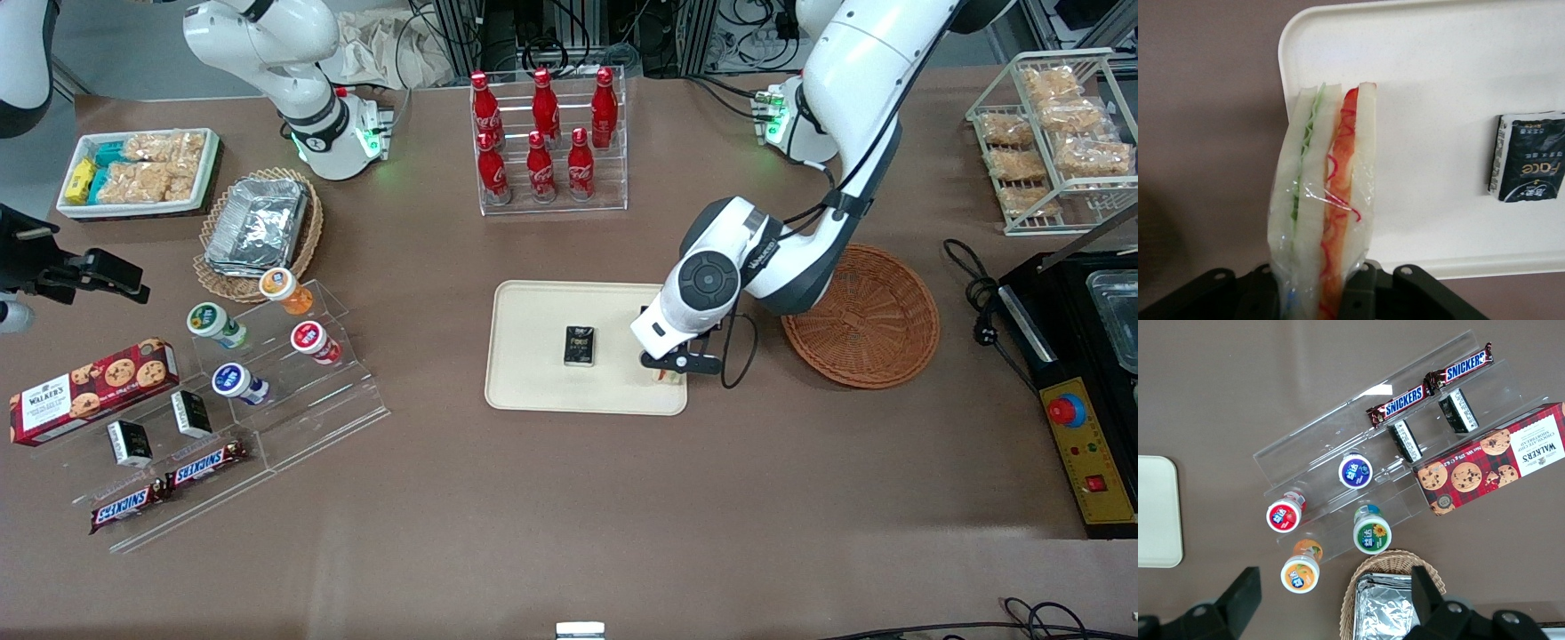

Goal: Place sandwich from basket to tray
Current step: 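Carry the sandwich over the white tray beside the black packet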

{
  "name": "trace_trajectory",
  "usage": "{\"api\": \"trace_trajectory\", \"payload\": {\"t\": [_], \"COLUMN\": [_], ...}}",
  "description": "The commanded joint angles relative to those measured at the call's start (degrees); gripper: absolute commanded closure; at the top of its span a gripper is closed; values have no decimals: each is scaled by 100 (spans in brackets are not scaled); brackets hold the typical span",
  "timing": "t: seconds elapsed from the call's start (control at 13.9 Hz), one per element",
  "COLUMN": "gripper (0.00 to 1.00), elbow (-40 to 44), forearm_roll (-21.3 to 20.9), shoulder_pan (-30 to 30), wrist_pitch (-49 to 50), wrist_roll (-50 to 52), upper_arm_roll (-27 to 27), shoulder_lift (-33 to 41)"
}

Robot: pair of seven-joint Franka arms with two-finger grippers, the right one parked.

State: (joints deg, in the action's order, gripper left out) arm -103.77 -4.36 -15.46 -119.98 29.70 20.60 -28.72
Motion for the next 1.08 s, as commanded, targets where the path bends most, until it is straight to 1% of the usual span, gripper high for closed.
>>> {"api": "trace_trajectory", "payload": {"t": [0.0,0.14,0.22,0.36,0.58,0.65,0.72,0.79,0.86,0.93,1.01], "gripper": [100,100,100,100,100,95,77,46,2,0,0], "elbow": [-30,-3,6,23,84,94,102,146,207,208,208], "forearm_roll": [-83,-109,-205,-258,-267,-267,-267,-267,-311,-424,-443], "shoulder_pan": [-80,-89,-124,-142,-151,-151,-151,-151,-151,-151,-142], "wrist_pitch": [-157,-341,-377,-404,-597,-597,-597,-597,-597,-588,-588], "wrist_roll": [115,299,317,387,414,414,414,414,396,413,422], "upper_arm_roll": [-39,-39,-39,-39,-47,-47,-47,-47,-47,-47,-56], "shoulder_lift": [-36,-159,-212,-256,-414,-441,-459,-520,-572,-573,-547]}}
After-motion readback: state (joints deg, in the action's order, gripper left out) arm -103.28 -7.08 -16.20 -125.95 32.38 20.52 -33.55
